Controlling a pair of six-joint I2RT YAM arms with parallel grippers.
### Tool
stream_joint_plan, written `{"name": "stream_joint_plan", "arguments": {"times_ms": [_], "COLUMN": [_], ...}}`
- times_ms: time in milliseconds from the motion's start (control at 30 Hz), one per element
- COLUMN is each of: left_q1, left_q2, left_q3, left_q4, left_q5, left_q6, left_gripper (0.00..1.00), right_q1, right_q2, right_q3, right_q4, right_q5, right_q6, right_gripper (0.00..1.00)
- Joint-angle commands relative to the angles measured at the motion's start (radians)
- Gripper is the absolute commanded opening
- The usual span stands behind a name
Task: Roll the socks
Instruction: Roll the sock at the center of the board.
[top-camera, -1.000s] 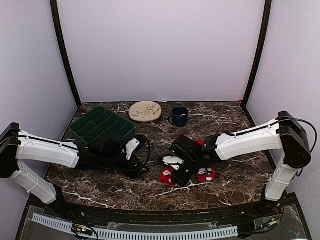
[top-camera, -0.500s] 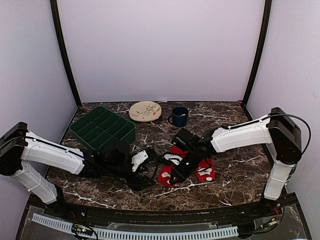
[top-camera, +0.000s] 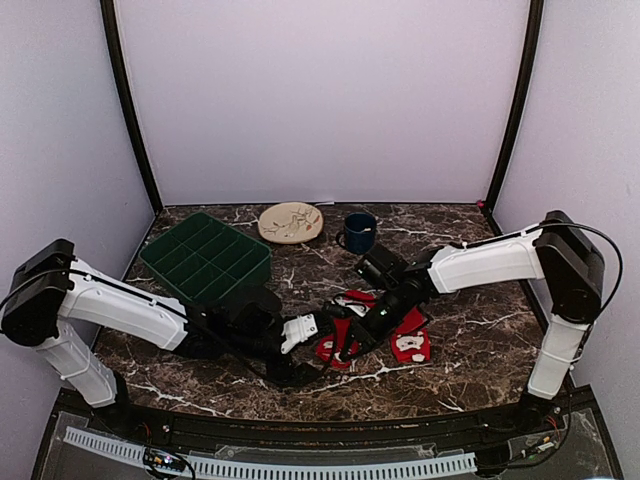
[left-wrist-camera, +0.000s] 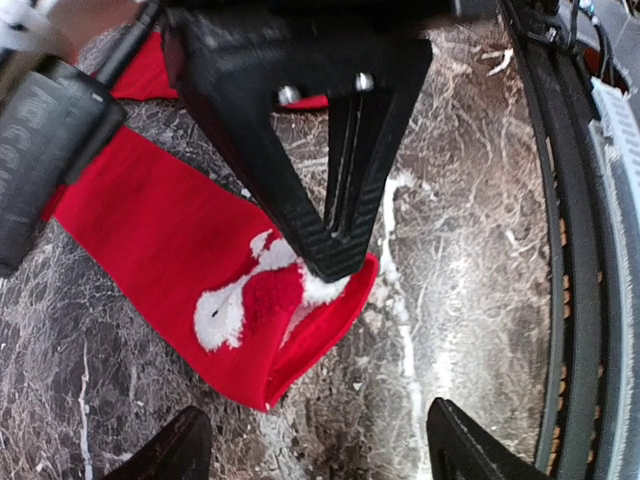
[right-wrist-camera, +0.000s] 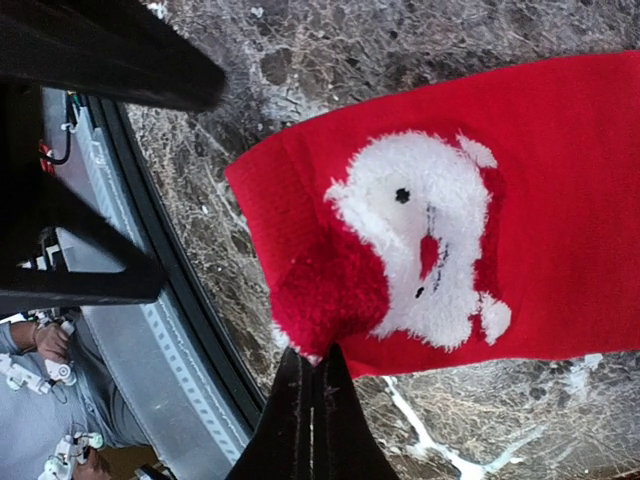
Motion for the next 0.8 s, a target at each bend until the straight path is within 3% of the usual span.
{"name": "stream_joint_plan", "arguments": {"times_ms": [0, 433, 767], "left_q1": [-0.019, -0.079, -0.095], "left_q2": [0.04, 0.07, 0.045], "left_q3": [0.035, -0.001, -0.023], "left_q4": [-0.006, 0.198, 0.162], "left_q5": [-0.053, -0.316, -0.309], "left_q6": [0.11, 0.311, 0.347], "left_gripper": [0.75, 0.64, 0.6], "right_q1": [-0.023, -0.049, -0.062], "right_q2": [0.002, 0.002, -0.006], "right_q3": [0.025, 0.013, 0.002], "right_q4": [0.011, -0.022, -0.023], "right_q5": [-0.087, -0.128, -0.129], "right_q6": [-0.013, -0.059, -0.068], "right_gripper": [0.0, 0.0, 0.0]}}
